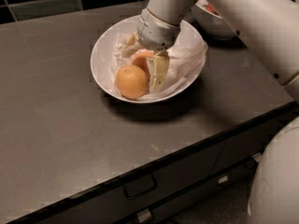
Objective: Pick orange from white bowl
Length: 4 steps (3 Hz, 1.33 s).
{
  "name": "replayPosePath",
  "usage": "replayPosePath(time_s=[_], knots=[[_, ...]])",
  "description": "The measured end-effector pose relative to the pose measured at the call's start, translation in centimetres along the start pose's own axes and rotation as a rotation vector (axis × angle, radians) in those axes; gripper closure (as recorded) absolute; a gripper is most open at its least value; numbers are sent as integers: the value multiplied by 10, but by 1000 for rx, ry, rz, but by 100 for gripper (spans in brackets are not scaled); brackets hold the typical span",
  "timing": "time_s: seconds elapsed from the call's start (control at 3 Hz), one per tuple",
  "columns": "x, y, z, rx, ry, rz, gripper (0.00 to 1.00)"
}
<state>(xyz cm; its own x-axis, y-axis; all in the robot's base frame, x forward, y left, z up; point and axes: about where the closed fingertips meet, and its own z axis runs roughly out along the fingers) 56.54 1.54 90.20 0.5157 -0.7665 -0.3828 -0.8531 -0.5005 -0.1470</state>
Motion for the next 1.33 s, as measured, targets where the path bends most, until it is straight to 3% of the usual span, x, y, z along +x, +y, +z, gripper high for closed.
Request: replayPosePath(time_s=[1.0, 1.33], knots=[[-1, -13, 18, -56, -2, -21, 21], [-7, -15, 19, -75, 26, -17, 19]])
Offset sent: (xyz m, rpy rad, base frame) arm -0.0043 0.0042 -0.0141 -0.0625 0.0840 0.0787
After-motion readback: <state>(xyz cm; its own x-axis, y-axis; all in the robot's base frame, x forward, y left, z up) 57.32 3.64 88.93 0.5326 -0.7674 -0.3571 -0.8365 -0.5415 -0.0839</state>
